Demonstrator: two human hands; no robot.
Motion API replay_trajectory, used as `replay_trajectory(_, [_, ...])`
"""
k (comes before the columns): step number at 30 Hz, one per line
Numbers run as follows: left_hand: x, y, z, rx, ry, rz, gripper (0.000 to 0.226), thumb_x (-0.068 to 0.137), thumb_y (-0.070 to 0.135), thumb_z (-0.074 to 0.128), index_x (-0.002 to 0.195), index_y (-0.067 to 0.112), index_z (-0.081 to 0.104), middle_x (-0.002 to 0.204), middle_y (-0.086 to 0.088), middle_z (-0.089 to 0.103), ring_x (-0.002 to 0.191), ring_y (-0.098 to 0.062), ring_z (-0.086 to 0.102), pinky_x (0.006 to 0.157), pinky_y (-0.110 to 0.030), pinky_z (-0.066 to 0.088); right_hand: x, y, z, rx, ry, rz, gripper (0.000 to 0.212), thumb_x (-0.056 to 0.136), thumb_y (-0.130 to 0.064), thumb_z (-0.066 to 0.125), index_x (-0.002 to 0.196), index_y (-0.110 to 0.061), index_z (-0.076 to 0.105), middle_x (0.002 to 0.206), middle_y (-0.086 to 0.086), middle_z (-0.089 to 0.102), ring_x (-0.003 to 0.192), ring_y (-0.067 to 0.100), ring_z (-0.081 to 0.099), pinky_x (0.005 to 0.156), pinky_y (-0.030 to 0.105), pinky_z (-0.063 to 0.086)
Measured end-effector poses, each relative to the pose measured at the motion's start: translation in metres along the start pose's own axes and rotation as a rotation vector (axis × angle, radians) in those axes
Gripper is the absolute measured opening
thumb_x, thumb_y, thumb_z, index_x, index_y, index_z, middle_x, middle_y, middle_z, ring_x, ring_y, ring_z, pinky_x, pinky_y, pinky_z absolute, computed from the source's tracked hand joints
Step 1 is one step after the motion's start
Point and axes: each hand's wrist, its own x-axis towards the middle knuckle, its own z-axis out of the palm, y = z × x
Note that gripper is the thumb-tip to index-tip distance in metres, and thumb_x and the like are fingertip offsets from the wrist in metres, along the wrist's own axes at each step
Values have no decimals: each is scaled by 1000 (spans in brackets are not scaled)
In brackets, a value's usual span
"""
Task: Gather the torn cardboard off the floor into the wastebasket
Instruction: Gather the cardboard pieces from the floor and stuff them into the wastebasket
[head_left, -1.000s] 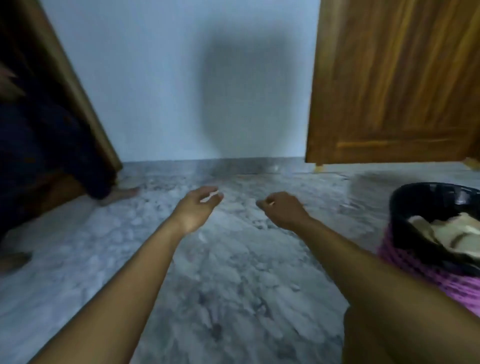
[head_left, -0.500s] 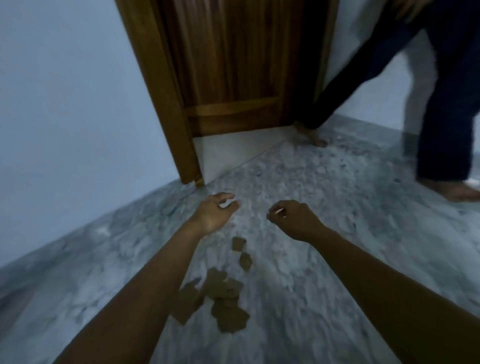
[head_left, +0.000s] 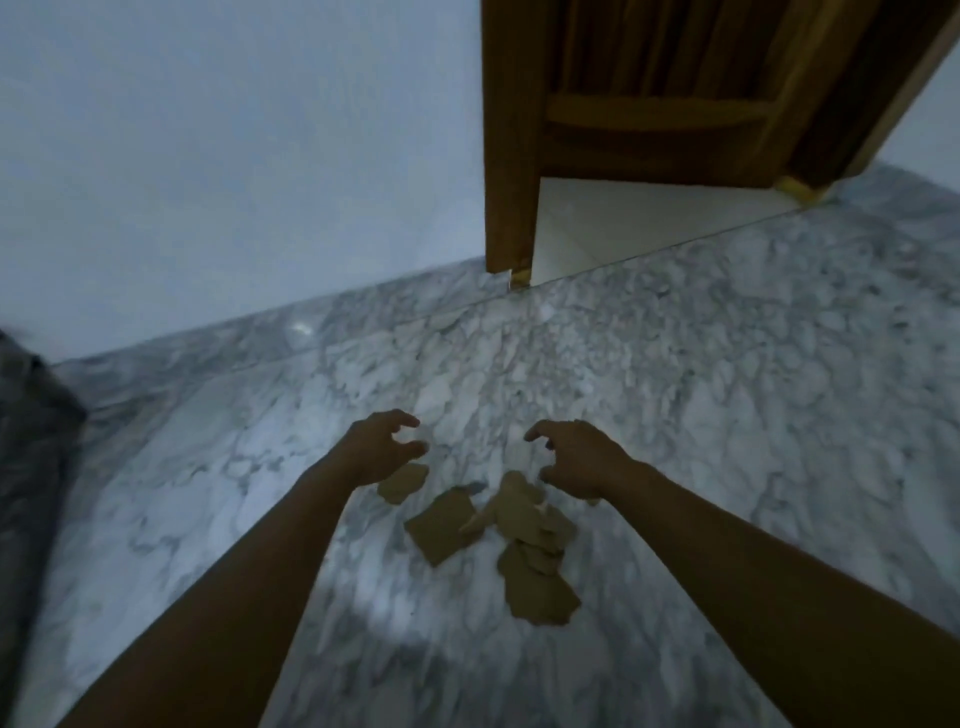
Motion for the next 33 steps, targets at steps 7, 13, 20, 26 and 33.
replay_trajectory(7, [50,-54,63,109,3,-19,67,86,22,72,145,27,41,154,-8,33,129,-23,49,87,-24,44,74,61,24,-141,55,125,70,90,-28,63,150,-32,29,146,12,33,124,37,46,95,46,50])
replay_trajectory(13, [68,-94,102,308,88,71,62,89,32,61,147,34,38,145,-3,48,133,-32,47,105,-40,43,117,97,59,-61,203,188,41,98,-32,49,139,-29,46,137,9,43,125,36,43,94,46,44])
replay_trajectory(20, [75,-102,108,251,188,36,32,81,18,73,111,23,60,102,-8,63,88,-26,65,79,-38,51,127,117,60,166,347,97,30,96,-20,60,124,-10,59,120,14,63,105,30,63,79,30,44])
replay_trajectory(26, [62,-94,111,266,311,-6,15,77,21,81,86,23,70,117,-10,48,95,-37,56,79,-41,50,101,124,24,276,161,74,25,80,-23,79,96,-9,67,93,8,69,80,20,66,65,30,55])
replay_trajectory(33, [46,-47,96,26,-88,-10,33,60,52,86,81,30,75,116,4,52,117,-13,49,90,-25,38,92,124,42,68,-16,345,52,60,-39,89,97,-11,67,110,10,62,104,29,61,80,36,55])
